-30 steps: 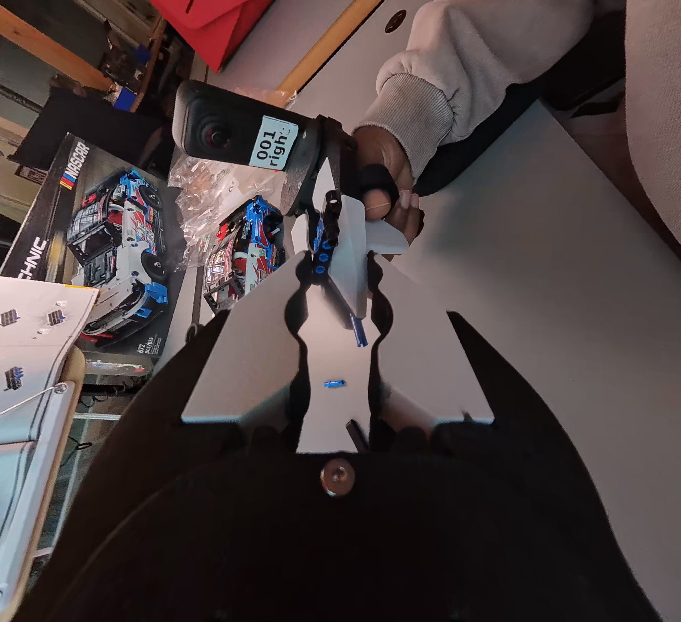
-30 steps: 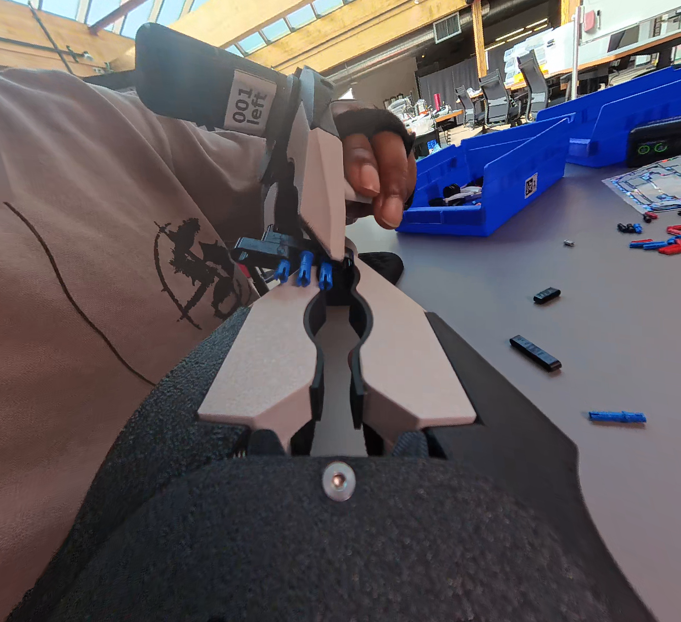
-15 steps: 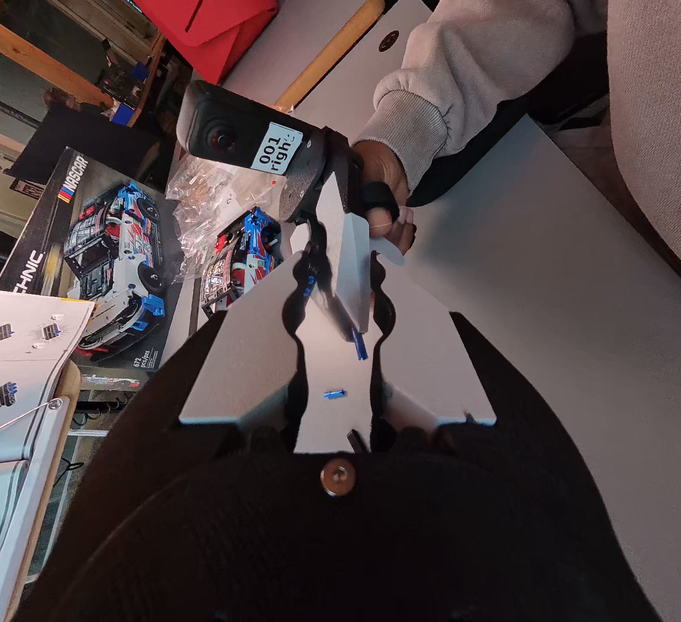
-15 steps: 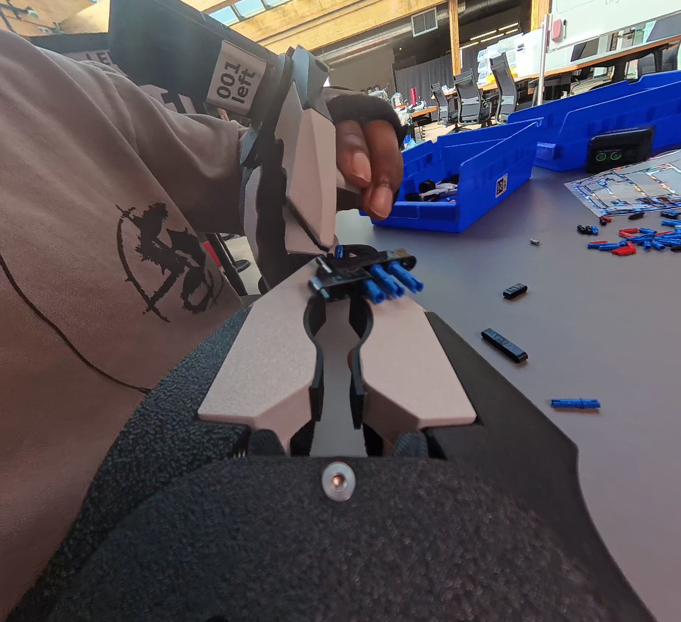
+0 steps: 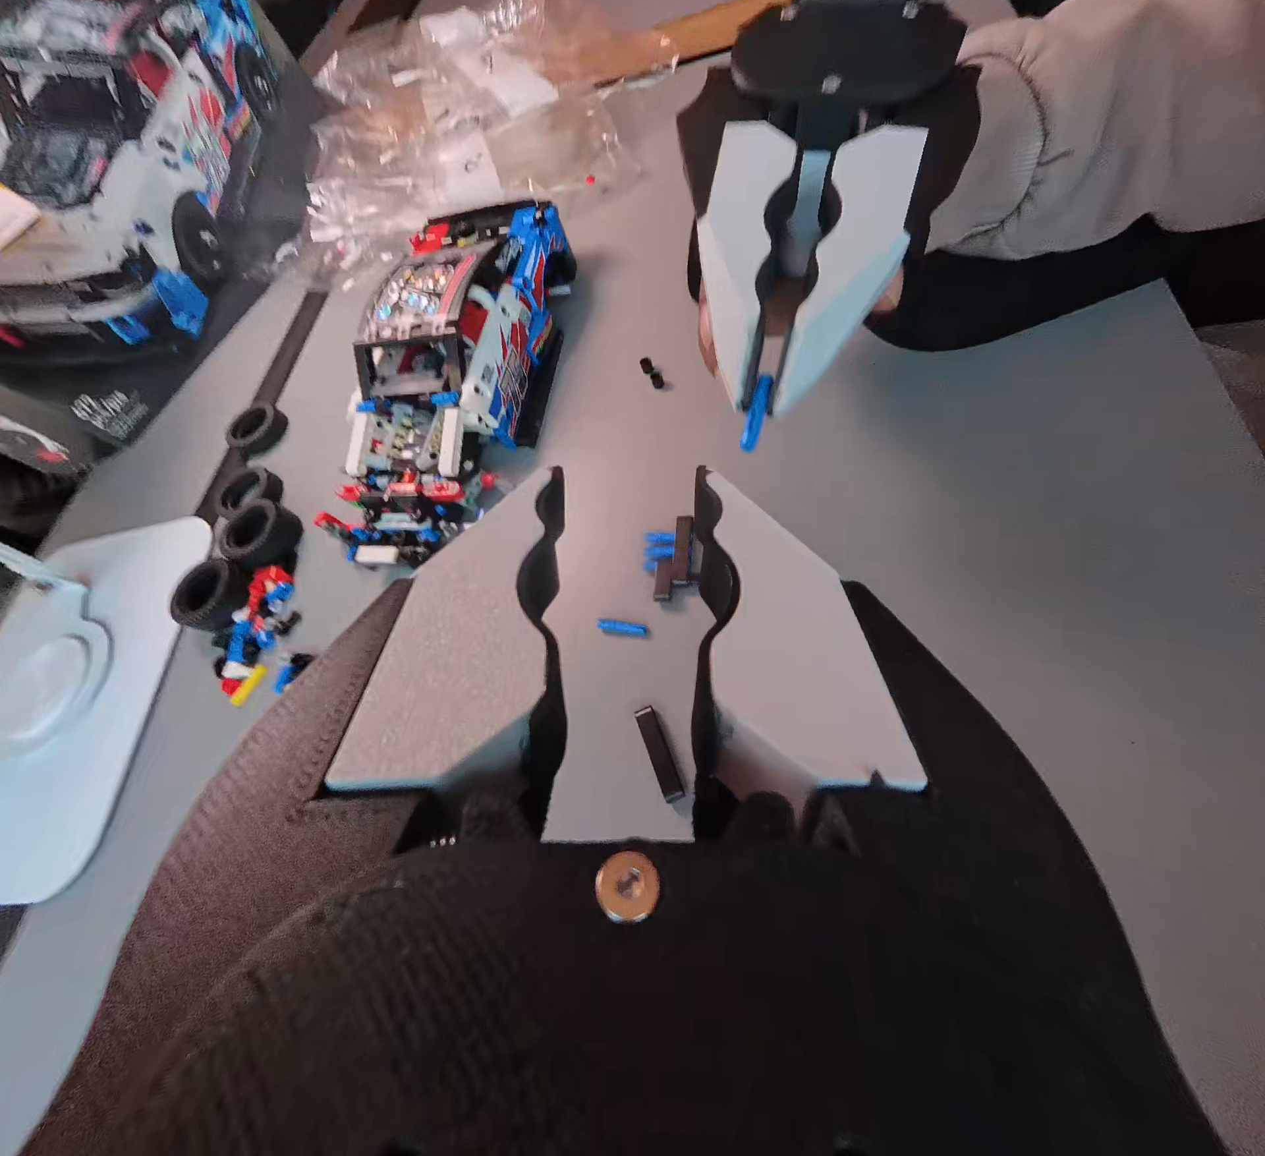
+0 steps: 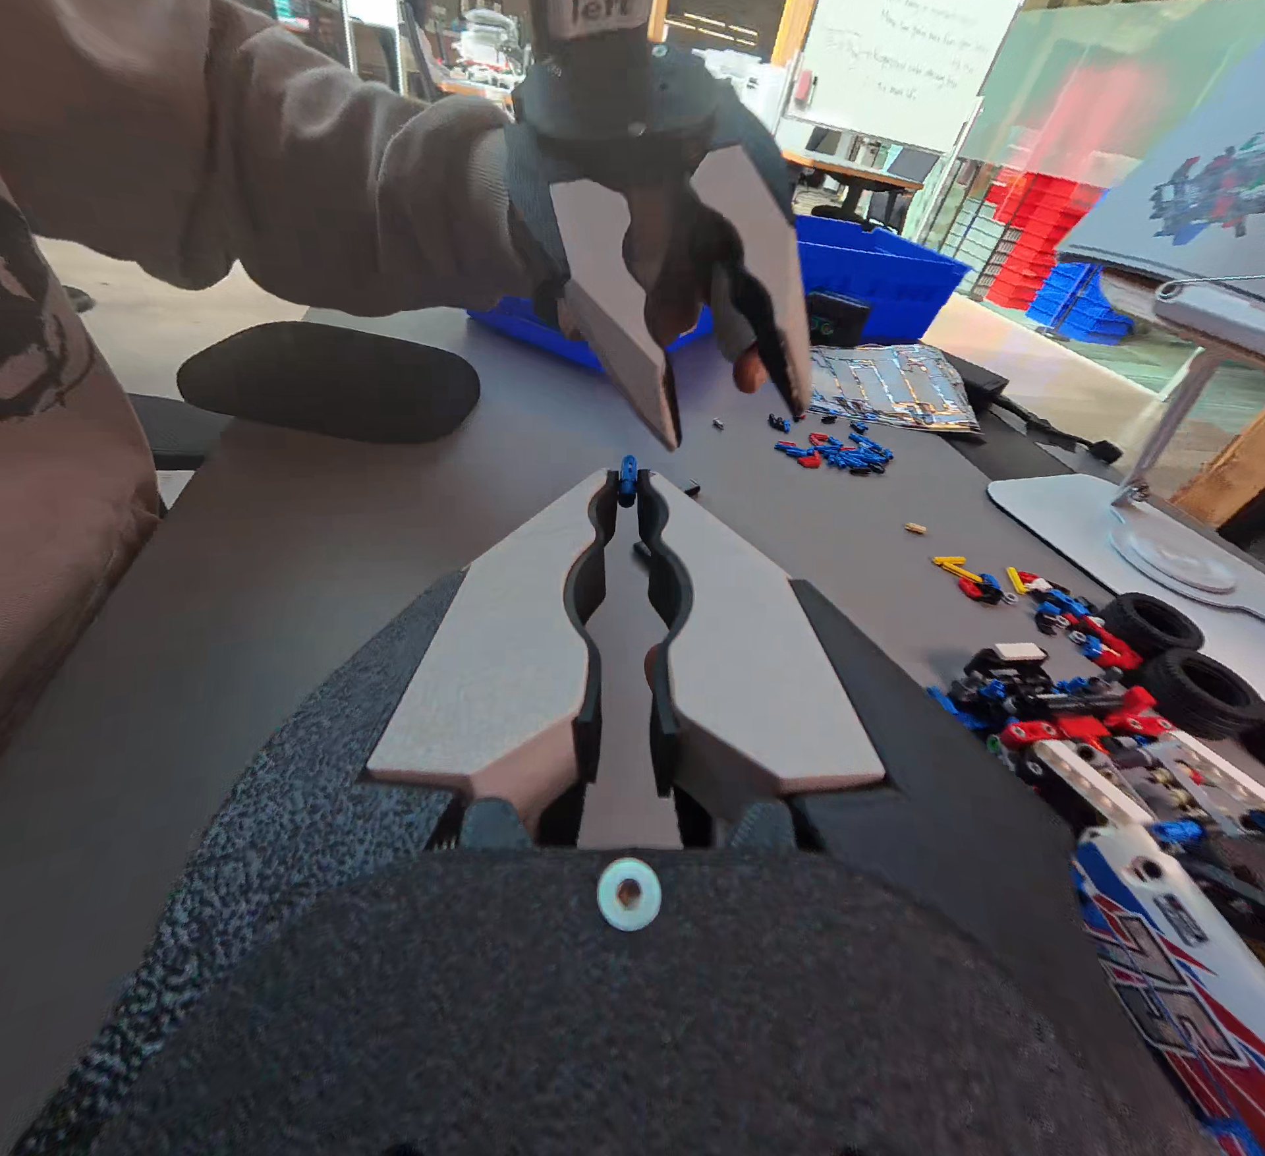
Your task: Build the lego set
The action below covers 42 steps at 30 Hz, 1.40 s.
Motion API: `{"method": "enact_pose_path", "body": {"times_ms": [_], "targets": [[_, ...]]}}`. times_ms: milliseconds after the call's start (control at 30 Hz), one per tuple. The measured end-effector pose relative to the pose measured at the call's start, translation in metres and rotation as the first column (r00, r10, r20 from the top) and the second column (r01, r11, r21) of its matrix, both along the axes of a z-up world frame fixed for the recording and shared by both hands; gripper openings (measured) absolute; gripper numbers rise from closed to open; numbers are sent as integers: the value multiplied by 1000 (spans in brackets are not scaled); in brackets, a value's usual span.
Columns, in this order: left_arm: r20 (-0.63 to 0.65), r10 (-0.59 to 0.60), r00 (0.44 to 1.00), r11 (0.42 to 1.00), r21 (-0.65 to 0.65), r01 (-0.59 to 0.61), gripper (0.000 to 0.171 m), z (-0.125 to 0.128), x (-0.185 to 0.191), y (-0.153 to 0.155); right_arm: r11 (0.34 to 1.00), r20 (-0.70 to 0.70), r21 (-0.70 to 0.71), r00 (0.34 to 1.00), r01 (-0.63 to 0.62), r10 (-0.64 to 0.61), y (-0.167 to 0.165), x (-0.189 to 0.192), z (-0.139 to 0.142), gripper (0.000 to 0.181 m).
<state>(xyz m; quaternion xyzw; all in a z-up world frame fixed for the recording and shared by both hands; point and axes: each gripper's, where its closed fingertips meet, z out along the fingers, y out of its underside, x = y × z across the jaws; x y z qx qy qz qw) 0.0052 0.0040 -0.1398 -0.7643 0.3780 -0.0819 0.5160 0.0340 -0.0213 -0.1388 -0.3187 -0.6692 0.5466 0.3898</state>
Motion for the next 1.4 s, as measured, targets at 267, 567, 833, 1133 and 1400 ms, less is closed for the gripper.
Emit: {"method": "enact_pose_path", "body": {"times_ms": [267, 567, 833, 1133, 1400], "targets": [[-102, -4, 995, 942, -335, -31, 42, -108, -1, 12, 962, 15, -111, 968, 249, -249, 87, 7, 8, 3], [-170, 78, 982, 857, -492, -154, 26, -121, 1, 4, 963, 185, -42, 949, 268, -256, 87, 3, -27, 3], [-20, 247, 969, 883, -408, -233, 25, -114, 15, -32, 987, 286, 31, 945, 158, -160, 60, 2, -50, 3], [323, 227, 919, 971, -152, -186, 24, -25, 13, -24, 999, 316, 9, 948, 44, -44, 25, -1, -65, 3], [157, 207, 965, 975, -112, -191, 25, 7, 46, -5, 978, 75, -207, 997, 13, 2, -1, -15, -13, 3]]}}
